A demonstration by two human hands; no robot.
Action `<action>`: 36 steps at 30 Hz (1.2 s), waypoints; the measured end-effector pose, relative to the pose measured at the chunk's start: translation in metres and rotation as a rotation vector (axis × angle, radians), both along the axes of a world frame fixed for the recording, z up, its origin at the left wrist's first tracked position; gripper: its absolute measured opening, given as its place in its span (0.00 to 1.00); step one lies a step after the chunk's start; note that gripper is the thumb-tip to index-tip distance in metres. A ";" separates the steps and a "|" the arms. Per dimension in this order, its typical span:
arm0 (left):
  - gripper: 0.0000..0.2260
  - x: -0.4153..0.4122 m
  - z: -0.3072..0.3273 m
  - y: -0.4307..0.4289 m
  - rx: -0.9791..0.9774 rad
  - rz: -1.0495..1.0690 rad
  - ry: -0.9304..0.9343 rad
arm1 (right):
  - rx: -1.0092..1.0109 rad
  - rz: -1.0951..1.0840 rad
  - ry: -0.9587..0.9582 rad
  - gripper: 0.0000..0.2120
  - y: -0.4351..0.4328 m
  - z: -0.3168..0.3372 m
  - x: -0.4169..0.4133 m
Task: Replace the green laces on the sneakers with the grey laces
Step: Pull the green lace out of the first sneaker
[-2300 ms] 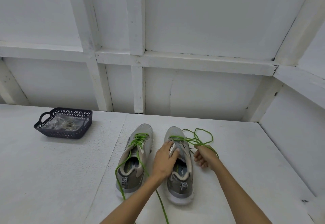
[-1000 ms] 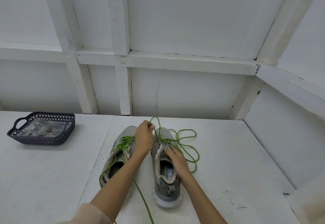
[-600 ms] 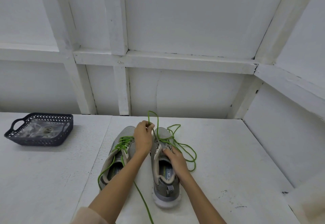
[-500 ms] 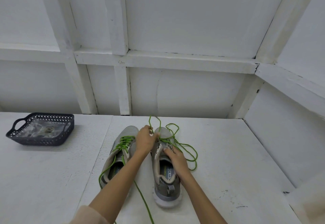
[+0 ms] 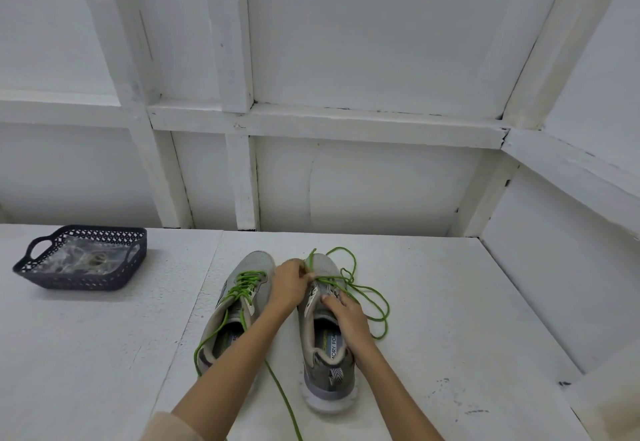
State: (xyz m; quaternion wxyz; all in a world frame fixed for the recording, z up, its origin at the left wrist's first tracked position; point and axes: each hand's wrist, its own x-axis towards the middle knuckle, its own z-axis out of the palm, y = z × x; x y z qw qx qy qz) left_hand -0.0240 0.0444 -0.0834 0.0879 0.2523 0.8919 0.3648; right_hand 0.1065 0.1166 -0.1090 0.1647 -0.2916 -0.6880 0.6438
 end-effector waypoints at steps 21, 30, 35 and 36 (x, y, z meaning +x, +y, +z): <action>0.09 -0.003 0.004 0.001 0.285 0.170 -0.048 | 0.012 0.005 0.001 0.06 0.000 0.000 0.001; 0.04 0.004 0.018 0.003 0.548 0.335 0.088 | 0.016 0.002 0.016 0.06 0.000 0.001 0.000; 0.11 0.003 0.003 0.002 0.071 0.069 -0.128 | 0.012 0.000 0.008 0.06 -0.002 0.004 0.002; 0.09 0.002 0.000 0.002 -0.002 0.044 -0.095 | 0.011 0.003 0.006 0.06 -0.002 0.004 0.002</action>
